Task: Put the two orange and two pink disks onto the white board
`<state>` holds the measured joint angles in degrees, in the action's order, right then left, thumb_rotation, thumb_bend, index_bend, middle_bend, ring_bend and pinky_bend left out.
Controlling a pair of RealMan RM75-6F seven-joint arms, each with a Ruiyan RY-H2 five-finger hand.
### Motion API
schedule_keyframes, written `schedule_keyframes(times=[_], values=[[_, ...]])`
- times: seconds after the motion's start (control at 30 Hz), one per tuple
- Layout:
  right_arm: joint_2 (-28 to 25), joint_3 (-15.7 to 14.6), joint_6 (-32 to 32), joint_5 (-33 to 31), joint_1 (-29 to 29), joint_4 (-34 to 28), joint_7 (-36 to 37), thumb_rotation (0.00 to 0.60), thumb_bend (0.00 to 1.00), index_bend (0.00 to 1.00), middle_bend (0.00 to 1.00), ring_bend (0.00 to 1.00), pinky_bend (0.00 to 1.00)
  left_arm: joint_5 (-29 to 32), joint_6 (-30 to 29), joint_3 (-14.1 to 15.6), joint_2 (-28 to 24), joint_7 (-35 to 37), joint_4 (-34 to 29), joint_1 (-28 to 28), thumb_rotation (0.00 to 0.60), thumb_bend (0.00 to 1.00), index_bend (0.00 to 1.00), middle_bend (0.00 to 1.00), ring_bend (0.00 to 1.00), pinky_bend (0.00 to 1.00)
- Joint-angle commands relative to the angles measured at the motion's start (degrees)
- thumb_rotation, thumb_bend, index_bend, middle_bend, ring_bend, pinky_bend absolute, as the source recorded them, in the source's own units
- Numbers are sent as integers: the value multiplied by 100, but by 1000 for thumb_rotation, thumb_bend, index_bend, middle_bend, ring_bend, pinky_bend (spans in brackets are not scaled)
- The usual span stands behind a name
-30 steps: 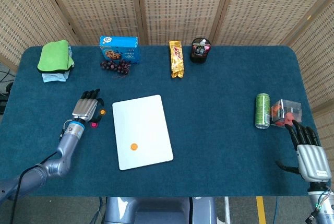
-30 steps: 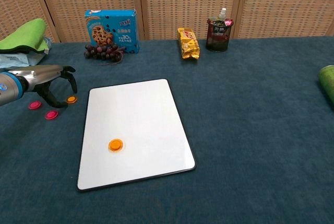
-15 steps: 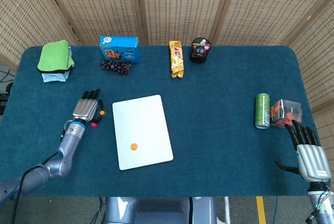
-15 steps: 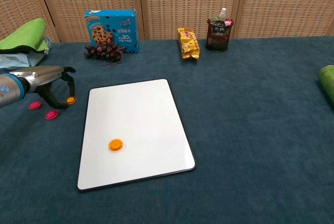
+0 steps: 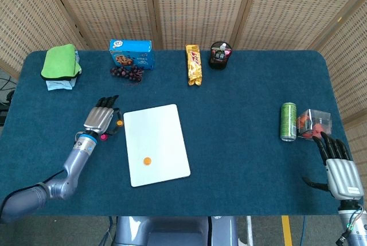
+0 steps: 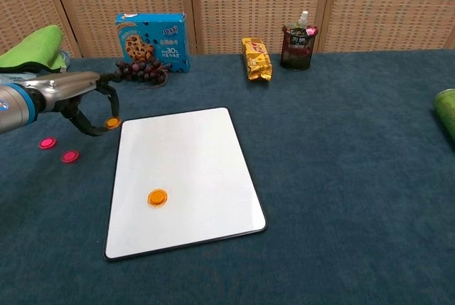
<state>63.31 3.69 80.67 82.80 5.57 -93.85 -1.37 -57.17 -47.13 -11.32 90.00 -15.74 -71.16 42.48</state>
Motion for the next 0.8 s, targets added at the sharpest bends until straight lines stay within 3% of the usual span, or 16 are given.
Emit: schedule_keyframes(times=[0.03,0.3,0.5,0.8], values=[[2,-2,6,4,-2,-1,-2,600,28,0,0,0,0,-295,-158,36,-214,-107,-965,63,600,348,579,0,0,0],[-20,-9,-50,-21,9,15,63,600,28,0,0,0,0,44,-341,174,283,-1095,-1792,415,600,340,579,0,0,0],[-43,-12,-80,-30,17,2,112,600,28,0,0,0,0,475,-537,241,586,-1632,-1906,569,600,340,579,0,0,0],[-47,-18,-89,-29,21,-2,96,600,28,0,0,0,0,783,-565,373,712,-1756,-1814,627,600,338,579,0,0,0]])
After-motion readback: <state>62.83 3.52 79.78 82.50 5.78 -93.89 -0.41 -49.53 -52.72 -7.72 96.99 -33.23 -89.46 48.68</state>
